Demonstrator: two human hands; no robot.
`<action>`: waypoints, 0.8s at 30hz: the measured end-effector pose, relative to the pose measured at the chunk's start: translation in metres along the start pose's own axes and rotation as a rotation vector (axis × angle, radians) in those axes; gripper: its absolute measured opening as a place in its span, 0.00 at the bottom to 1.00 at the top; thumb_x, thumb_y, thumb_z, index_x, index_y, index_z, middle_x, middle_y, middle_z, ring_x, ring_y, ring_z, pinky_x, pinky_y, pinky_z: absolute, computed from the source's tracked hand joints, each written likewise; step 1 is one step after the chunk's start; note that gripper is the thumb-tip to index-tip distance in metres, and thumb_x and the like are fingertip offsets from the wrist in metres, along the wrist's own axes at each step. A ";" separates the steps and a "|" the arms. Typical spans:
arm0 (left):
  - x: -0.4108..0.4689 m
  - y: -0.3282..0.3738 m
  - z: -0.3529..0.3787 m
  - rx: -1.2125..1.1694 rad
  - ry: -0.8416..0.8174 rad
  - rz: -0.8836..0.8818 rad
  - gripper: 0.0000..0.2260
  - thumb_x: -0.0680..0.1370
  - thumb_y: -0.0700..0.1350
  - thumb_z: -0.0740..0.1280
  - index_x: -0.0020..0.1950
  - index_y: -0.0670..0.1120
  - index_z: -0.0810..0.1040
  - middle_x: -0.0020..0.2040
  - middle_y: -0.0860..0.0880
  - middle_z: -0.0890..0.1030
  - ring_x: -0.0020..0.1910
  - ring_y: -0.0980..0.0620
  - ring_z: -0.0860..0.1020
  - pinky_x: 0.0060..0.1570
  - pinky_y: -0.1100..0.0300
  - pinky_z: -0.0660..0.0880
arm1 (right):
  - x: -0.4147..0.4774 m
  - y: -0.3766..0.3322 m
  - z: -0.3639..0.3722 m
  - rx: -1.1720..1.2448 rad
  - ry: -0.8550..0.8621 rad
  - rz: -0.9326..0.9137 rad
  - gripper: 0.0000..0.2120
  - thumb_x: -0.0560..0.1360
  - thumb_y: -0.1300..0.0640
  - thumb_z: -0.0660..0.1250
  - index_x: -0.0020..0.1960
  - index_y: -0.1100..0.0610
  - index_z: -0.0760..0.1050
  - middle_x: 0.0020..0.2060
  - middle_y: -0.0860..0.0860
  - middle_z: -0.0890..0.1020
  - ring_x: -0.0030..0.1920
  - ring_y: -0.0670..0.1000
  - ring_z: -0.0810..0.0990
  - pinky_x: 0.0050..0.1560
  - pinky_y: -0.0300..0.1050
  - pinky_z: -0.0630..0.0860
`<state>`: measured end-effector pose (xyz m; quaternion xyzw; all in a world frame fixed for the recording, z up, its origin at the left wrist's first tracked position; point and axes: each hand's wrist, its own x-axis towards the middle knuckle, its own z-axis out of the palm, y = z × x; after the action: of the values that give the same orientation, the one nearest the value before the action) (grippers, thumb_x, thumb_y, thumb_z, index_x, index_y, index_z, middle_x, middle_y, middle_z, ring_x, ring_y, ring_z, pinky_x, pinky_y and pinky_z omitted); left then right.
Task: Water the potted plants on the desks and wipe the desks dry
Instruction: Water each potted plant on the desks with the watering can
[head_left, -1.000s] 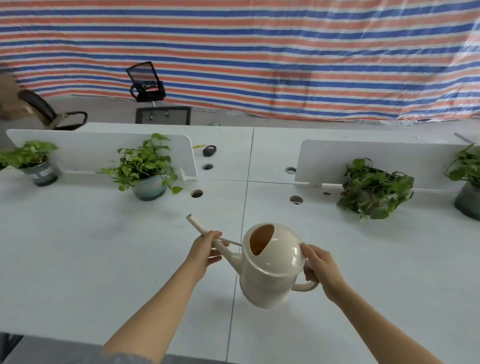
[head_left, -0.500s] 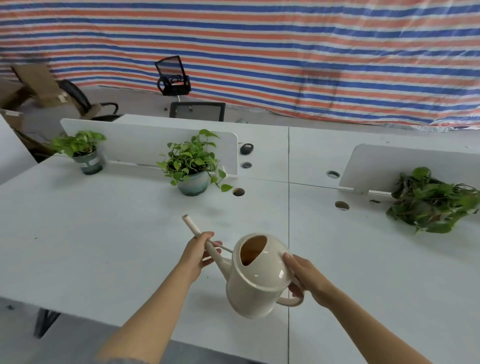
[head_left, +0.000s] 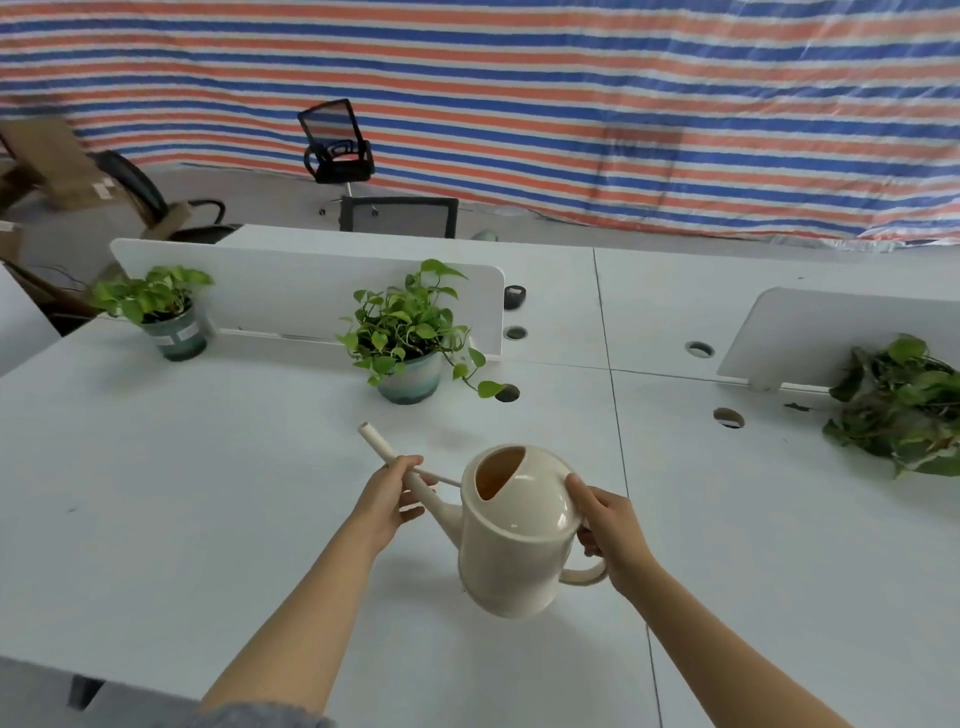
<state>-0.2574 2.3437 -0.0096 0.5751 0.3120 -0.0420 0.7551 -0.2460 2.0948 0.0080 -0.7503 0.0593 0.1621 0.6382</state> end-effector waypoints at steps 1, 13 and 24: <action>0.007 0.008 -0.008 0.059 -0.031 0.004 0.09 0.79 0.47 0.60 0.56 0.45 0.73 0.51 0.42 0.79 0.53 0.45 0.76 0.52 0.51 0.71 | 0.002 -0.001 0.011 0.026 0.042 0.003 0.18 0.74 0.48 0.64 0.34 0.59 0.66 0.23 0.48 0.63 0.25 0.47 0.62 0.27 0.39 0.60; 0.117 0.077 -0.075 1.255 -0.215 0.278 0.25 0.80 0.50 0.57 0.75 0.44 0.59 0.77 0.47 0.58 0.75 0.47 0.59 0.71 0.52 0.59 | -0.013 -0.024 0.083 0.116 0.414 0.012 0.21 0.74 0.54 0.66 0.23 0.50 0.68 0.19 0.45 0.65 0.26 0.50 0.63 0.29 0.41 0.62; 0.168 0.133 -0.065 1.221 -0.425 0.624 0.26 0.79 0.43 0.58 0.76 0.49 0.56 0.77 0.55 0.57 0.75 0.54 0.58 0.73 0.57 0.58 | 0.004 -0.062 0.106 0.016 0.551 -0.007 0.09 0.73 0.52 0.67 0.35 0.52 0.74 0.18 0.43 0.69 0.27 0.50 0.67 0.30 0.42 0.65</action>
<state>-0.0943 2.4962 0.0060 0.9366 -0.1000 -0.1023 0.3198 -0.2418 2.2096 0.0512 -0.7613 0.2291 -0.0509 0.6045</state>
